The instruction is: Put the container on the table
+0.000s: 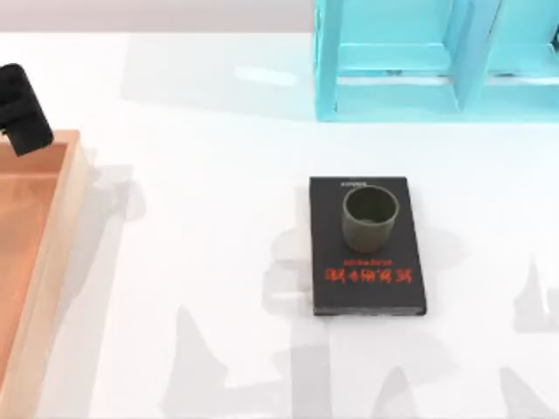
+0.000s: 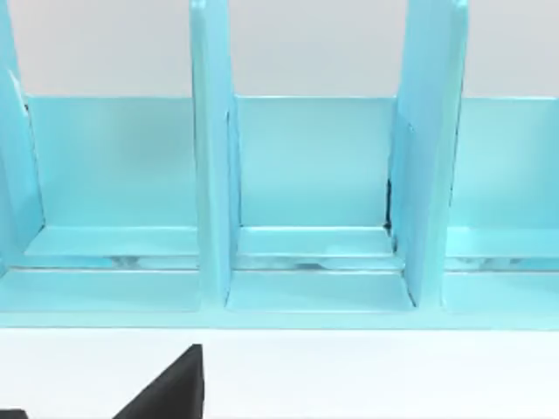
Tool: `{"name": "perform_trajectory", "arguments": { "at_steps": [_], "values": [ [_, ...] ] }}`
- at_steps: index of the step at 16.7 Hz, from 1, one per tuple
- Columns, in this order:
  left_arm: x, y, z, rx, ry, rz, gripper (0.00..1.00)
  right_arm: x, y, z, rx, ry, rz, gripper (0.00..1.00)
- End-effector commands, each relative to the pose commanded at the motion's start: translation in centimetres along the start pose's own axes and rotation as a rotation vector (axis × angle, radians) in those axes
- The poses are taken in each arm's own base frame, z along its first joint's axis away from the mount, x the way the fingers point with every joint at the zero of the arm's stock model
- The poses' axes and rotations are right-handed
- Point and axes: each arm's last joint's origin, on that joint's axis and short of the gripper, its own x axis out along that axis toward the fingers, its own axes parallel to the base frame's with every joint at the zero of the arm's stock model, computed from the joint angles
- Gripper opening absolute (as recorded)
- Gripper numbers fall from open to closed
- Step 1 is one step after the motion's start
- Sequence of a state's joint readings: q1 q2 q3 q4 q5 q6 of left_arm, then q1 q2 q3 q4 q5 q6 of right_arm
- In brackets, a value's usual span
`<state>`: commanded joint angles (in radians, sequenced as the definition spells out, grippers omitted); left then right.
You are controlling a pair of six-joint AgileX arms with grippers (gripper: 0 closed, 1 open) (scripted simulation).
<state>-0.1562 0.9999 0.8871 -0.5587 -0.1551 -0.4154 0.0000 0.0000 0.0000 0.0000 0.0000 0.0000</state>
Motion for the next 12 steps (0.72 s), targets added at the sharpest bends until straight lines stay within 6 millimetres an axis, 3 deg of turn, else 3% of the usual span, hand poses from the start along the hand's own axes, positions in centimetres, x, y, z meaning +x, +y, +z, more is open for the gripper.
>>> {"name": "perform_trajectory", "arguments": {
  "at_steps": [3,6,9,12],
  "values": [
    [3.2,-4.3,3.7,-0.030,0.159,0.062,1.00,0.0,0.0,0.0,0.000,0.000,0.000,1.00],
    [7.0,-9.6,5.6,-0.023,0.295,0.117,1.00,0.0,0.0,0.0,0.000,0.000,0.000,1.00],
    [10.5,-15.6,5.3,0.016,0.401,0.155,1.00,0.0,0.0,0.0,0.000,0.000,0.000,1.00],
    [12.6,-21.5,3.2,0.074,0.478,0.174,1.00,0.0,0.0,0.0,0.000,0.000,0.000,1.00]
  ]
}}
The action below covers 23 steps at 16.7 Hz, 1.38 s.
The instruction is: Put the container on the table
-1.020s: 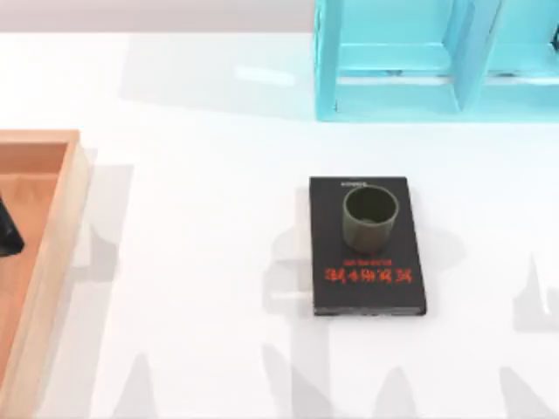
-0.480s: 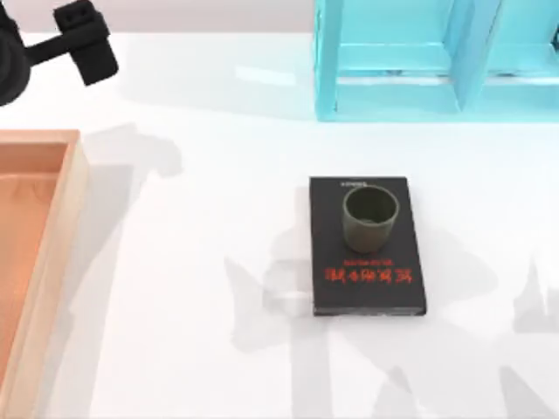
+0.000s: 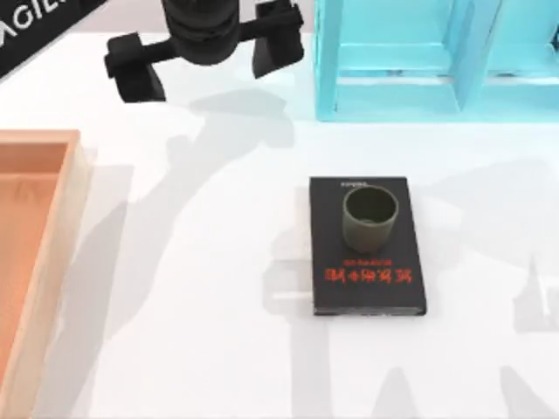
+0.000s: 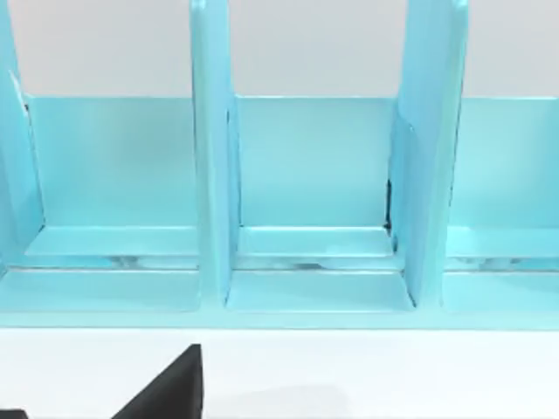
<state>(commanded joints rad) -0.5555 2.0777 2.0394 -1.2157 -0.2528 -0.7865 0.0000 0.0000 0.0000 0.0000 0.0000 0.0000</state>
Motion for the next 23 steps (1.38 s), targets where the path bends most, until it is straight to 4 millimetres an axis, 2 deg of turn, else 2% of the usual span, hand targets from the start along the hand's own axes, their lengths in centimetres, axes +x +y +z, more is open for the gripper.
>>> {"name": "perform_trajectory", "arguments": {
  "at_steps": [5,7,10,14,21,23],
  "values": [
    [1.2,-8.5,-4.5,0.120,0.068,0.007,1.00,0.0,0.0,0.0,0.000,0.000,0.000,1.00],
    [1.1,-10.9,-6.9,0.170,0.083,-0.004,1.00,0.0,0.0,0.0,0.000,0.000,0.000,1.00],
    [0.4,-13.4,-10.1,0.237,0.097,-0.029,1.00,0.0,0.0,0.0,0.000,0.000,0.000,1.00],
    [-0.2,-15.0,-12.7,0.290,0.107,-0.050,1.00,0.0,0.0,0.0,0.000,0.000,0.000,1.00],
    [-0.2,-15.0,-12.7,0.289,0.106,-0.051,1.00,0.0,0.0,0.0,0.000,0.000,0.000,1.00],
    [0.6,-15.2,-12.7,0.292,0.106,-0.052,1.00,0.0,0.0,0.0,0.000,0.000,0.000,1.00]
  ]
}}
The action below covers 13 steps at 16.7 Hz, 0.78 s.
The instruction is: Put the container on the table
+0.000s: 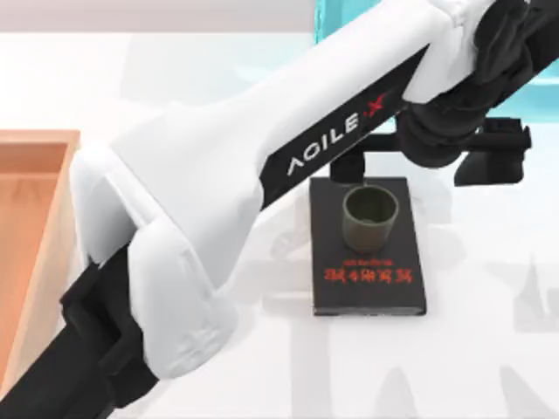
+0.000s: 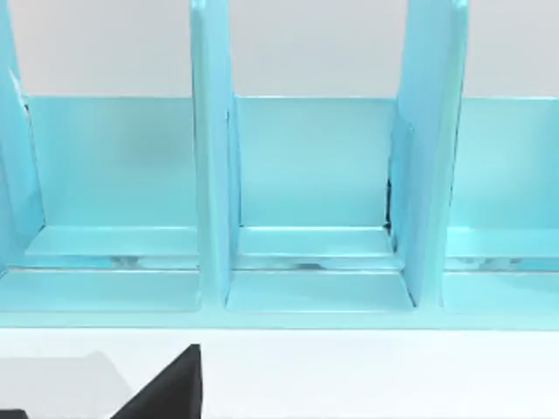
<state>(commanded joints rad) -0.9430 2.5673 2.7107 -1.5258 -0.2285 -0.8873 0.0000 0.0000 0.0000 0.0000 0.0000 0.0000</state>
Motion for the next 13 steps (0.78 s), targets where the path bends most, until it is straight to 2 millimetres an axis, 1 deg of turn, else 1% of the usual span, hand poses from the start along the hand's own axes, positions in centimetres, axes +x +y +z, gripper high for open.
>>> {"name": "perform_trajectory", "arguments": {
  "at_steps": [2,6,8,10,13],
  "values": [
    [1.6,-0.2,0.2,0.000,-0.001,-0.002,1.00,0.0,0.0,0.0,0.000,0.000,0.000,1.00],
    [6.5,-0.3,-0.1,0.001,0.003,0.003,1.00,0.0,0.0,0.0,0.000,0.000,0.000,1.00],
    [8.3,-0.2,-0.2,0.001,0.002,0.002,1.00,0.0,0.0,0.0,0.000,0.000,0.000,1.00],
    [9.1,0.0,-0.3,0.001,0.001,0.001,1.00,0.0,0.0,0.0,0.000,0.000,0.000,1.00],
    [9.2,0.0,-0.3,0.001,0.001,0.001,1.00,0.0,0.0,0.0,0.000,0.000,0.000,1.00]
  ]
}}
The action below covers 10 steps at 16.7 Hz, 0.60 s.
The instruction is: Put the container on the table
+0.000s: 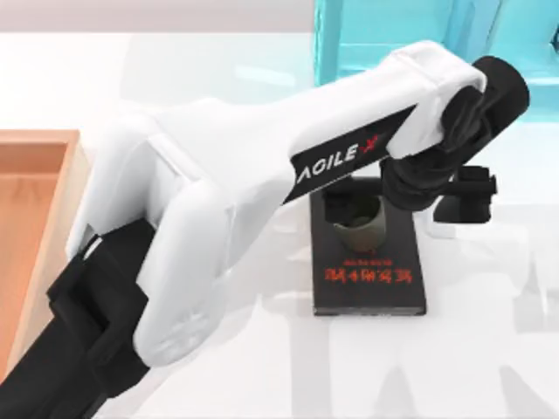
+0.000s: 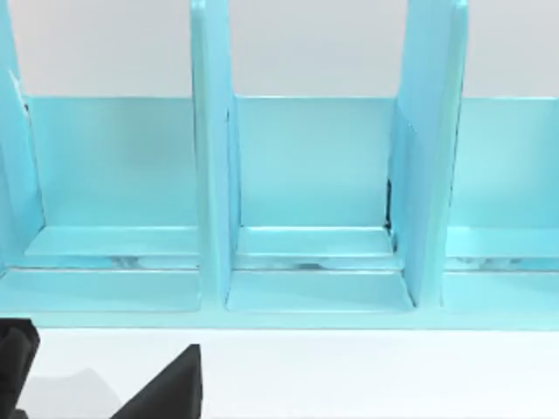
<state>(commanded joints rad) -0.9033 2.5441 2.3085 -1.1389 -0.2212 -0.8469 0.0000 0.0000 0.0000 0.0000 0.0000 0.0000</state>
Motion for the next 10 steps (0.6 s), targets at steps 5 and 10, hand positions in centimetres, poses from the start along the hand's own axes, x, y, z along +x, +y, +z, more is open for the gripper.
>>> {"name": "perform_trajectory", "arguments": {
  "at_steps": [5,10],
  "values": [
    [0.00,0.00,0.00,0.000,0.000,0.000,0.70,0.00,0.00,0.00,0.000,0.000,0.000,1.00],
    [0.00,0.00,0.00,0.000,0.000,0.000,0.32,0.00,0.00,0.00,0.000,0.000,0.000,1.00]
  ]
}}
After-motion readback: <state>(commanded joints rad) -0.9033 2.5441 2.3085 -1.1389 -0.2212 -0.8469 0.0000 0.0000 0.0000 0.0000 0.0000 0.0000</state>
